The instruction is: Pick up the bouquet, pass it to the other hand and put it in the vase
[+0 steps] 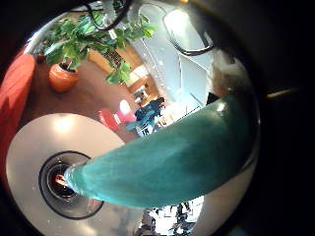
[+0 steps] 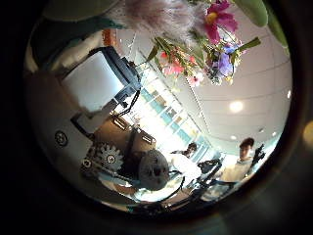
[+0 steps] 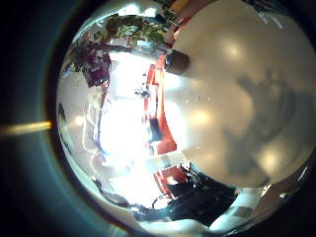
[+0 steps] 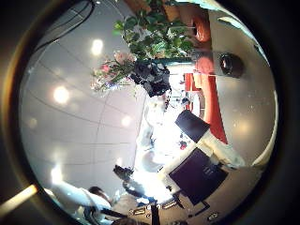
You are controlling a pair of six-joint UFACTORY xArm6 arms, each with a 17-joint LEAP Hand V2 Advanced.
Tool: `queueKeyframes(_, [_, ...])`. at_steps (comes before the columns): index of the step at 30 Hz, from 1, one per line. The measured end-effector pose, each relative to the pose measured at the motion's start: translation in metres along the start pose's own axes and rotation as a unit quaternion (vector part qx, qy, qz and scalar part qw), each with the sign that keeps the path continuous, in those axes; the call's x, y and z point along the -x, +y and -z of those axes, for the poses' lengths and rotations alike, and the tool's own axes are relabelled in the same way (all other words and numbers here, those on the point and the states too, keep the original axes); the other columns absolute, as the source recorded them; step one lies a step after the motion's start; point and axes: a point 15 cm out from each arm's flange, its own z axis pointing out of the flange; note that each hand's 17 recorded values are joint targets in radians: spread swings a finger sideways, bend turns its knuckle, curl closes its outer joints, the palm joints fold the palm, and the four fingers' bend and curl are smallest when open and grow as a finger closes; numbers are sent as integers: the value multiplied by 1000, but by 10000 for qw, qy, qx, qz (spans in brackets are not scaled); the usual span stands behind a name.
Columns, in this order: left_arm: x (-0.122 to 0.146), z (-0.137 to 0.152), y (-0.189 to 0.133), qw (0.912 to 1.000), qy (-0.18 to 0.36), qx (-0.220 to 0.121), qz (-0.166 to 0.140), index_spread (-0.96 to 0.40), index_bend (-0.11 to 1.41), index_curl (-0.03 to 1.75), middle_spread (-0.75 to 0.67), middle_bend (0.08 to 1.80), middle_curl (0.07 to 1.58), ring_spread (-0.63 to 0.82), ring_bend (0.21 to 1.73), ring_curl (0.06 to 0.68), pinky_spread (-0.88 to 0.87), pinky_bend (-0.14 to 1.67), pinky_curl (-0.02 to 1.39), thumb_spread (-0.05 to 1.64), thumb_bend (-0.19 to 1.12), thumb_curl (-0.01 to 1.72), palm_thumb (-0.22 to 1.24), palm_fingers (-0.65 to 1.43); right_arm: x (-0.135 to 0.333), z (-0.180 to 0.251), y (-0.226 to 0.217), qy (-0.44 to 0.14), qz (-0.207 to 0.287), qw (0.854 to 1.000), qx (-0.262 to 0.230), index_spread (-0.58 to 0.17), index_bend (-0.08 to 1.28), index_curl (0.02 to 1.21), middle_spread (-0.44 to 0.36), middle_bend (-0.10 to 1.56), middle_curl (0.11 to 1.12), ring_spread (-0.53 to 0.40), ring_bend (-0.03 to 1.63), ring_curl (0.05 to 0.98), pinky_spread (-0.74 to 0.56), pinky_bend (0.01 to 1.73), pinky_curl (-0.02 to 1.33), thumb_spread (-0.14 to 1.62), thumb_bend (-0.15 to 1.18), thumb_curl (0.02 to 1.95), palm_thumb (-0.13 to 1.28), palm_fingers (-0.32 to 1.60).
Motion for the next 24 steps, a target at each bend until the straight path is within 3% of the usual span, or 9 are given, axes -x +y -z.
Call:
queueKeyframes(5, [11,-2,3,10000,23,5,48,-740,528,1376,-563,1052,1090,-397,1554,529,-665,1106,1171,1067,-25,857,968,1002,-1,0,0,0,6,10000,3,-375,210,410,-81,368,358,-33,723,249,440,660,317,994,-23,530,764,340])
queueKeyframes(8, [22,-5,9,9999,56,44,90,-722,398,1366,-557,1022,1069,-421,1450,509,-673,1078,1100,1002,-95,770,752,843,-1,0,0,-7,20,10000,0,-377,203,409,-81,359,357,-33,718,243,441,646,302,994,-23,529,764,360])
queueKeyframes(9, [27,-8,13,9999,98,66,94,-699,319,1353,-544,970,1057,-426,1374,498,-674,1010,1067,992,-111,732,647,551,-1,0,0,-10,21,10000,0,-377,198,408,-80,356,356,-33,721,243,442,642,298,994,-23,529,764,366])
queueKeyframes(10, [32,-14,21,9997,189,117,116,-663,285,1328,-492,883,1044,-363,1281,500,-613,829,1050,984,-120,691,543,142,-1,0,0,-16,12,10000,3,-378,197,409,-75,358,358,-33,719,240,442,635,292,994,-23,528,764,376])
queueKeyframes(11, [34,-20,29,9993,290,171,158,-605,265,1289,-381,729,1000,-207,1163,483,-443,608,1038,973,-125,650,443,-248,-3,0,0,-25,-5,10000,3,-378,195,408,-73,355,357,-33,716,238,443,632,288,994,-23,528,764,379])
queueKeyframes(12, [37,-27,38,9986,392,258,230,-544,197,1243,-272,591,935,-88,1083,419,-326,510,992,963,-115,618,372,-323,-3,0,0,-27,-5,10000,4,-378,194,408,-71,353,358,-33,715,237,444,629,284,994,-23,528,764,380])
queueKeyframes(13, [40,-29,45,9980,460,329,294,-450,94,1166,-109,463,854,71,976,336,-158,400,922,944,-112,568,266,-369,-3,-1,0,-33,-10,10000,12,-377,199,410,-70,348,357,-42,710,234,444,624,278,994,-23,527,764,387])
queueKeyframes(18, [61,-17,56,9978,389,373,395,-176,34,927,278,231,657,338,783,236,248,240,742,905,-66,470,117,-310,-3,-4,1,-35,40,10000,61,-376,206,415,-67,335,357,-49,705,227,446,603,256,994,-23,527,764,416])
queueKeyframes(24, [81,26,61,9972,94,192,715,37,56,630,494,157,500,491,639,184,498,178,573,874,-41,404,71,-235,-4,-4,3,-11,48,9999,98,-378,220,426,-67,321,359,-58,691,218,448,579,230,996,-23,526,767,448])
